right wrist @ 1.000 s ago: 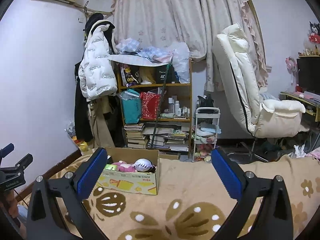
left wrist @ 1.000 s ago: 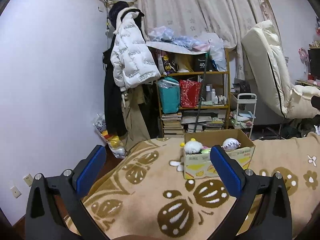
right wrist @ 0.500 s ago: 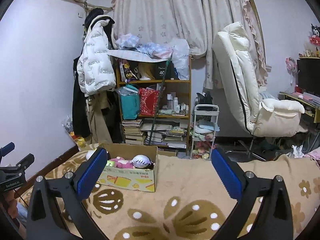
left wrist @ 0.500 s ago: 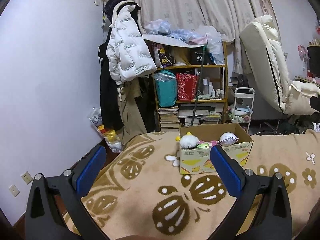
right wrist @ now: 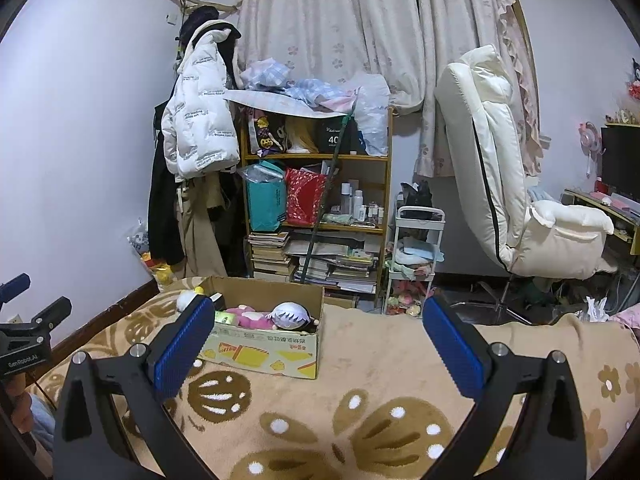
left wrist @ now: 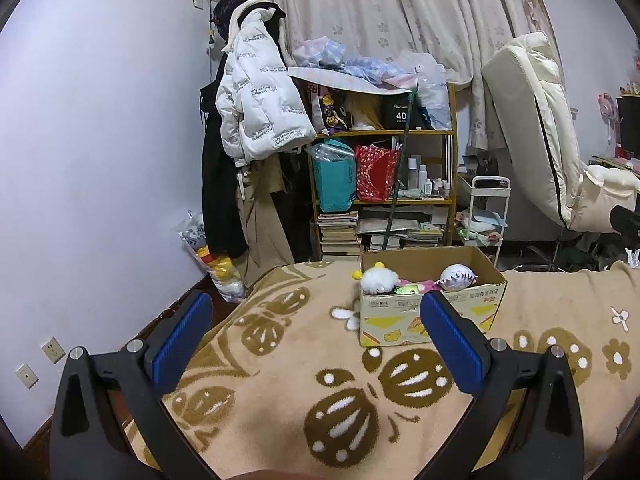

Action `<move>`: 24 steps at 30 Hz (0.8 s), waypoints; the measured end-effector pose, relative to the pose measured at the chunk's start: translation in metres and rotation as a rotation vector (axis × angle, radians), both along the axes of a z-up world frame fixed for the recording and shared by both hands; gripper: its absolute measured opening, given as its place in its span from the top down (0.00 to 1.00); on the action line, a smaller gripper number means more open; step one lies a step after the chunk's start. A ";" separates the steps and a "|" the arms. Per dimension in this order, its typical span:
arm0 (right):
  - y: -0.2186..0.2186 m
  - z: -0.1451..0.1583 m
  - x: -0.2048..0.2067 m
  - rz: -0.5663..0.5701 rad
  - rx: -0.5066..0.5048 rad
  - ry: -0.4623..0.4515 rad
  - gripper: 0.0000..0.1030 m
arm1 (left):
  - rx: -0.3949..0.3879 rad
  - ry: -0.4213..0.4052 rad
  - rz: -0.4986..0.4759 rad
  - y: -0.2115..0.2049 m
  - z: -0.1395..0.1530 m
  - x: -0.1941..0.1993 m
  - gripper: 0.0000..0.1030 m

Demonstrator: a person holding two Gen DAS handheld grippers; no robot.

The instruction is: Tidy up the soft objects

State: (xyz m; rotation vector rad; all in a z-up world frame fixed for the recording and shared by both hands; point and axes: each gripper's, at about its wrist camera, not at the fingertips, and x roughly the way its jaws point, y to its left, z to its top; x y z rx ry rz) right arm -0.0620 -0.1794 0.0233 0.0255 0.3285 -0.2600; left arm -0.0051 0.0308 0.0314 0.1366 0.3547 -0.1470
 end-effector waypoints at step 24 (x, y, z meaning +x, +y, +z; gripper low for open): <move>-0.001 -0.008 0.003 -0.039 0.006 -0.005 0.00 | 0.035 0.012 -0.016 -0.007 -0.003 -0.001 0.01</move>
